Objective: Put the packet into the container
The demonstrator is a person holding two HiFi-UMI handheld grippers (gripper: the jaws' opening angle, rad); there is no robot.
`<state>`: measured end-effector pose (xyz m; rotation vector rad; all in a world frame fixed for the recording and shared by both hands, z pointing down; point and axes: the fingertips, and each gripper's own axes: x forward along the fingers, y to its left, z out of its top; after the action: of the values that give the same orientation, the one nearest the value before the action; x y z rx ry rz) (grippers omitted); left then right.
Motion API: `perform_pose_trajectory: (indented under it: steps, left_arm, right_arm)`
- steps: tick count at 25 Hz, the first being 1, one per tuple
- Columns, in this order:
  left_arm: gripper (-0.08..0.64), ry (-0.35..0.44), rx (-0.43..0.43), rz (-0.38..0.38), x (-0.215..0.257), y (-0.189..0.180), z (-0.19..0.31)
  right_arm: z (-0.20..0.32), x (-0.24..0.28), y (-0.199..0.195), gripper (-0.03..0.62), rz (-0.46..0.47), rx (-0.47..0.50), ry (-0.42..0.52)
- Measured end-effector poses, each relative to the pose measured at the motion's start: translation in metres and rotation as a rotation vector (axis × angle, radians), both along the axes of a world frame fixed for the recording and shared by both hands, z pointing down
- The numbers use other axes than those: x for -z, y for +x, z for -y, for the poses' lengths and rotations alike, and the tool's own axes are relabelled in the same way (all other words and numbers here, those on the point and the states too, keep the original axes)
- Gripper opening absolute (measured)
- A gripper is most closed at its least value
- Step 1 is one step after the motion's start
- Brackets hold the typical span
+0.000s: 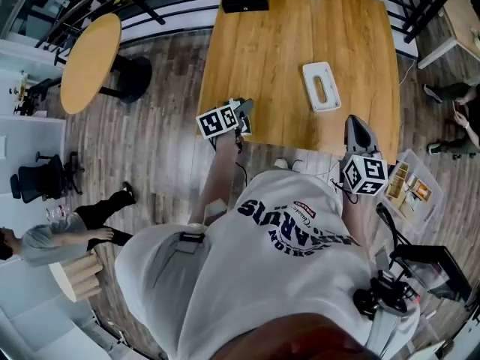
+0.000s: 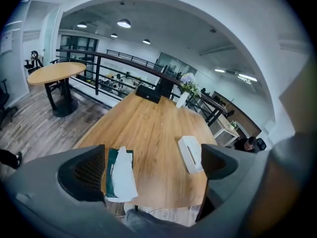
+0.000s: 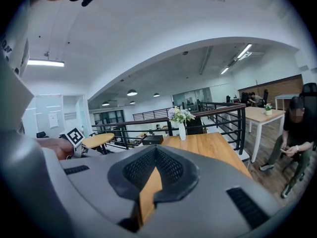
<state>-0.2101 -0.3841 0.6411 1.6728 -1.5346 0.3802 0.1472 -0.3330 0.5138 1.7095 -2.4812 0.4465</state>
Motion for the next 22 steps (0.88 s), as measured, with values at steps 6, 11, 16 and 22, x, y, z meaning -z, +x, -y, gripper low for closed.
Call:
perform_pose_trajectory:
  steps: [6, 11, 16, 22]
  left_arm:
    - [0.594, -0.181, 0.057, 0.036, -0.064, -0.026, 0.019]
    - [0.594, -0.319, 0.095, 0.057, -0.124, -0.039, 0.017]
    - [0.594, -0.425, 0.09, 0.117, -0.176, -0.047, 0.023]
    - [0.594, -0.52, 0.107, 0.132, -0.223, -0.053, 0.021]
  right_arm:
    - [-0.001, -0.009, 0.018, 0.008, -0.005, -0.046, -0.018]
    - [-0.011, -0.012, 0.03, 0.008, -0.007, -0.098, -0.025]
    - [-0.016, -0.02, 0.042, 0.008, -0.02, -0.13, -0.048]
    - [-0.026, -0.022, 0.051, 0.008, -0.033, -0.159, -0.064]
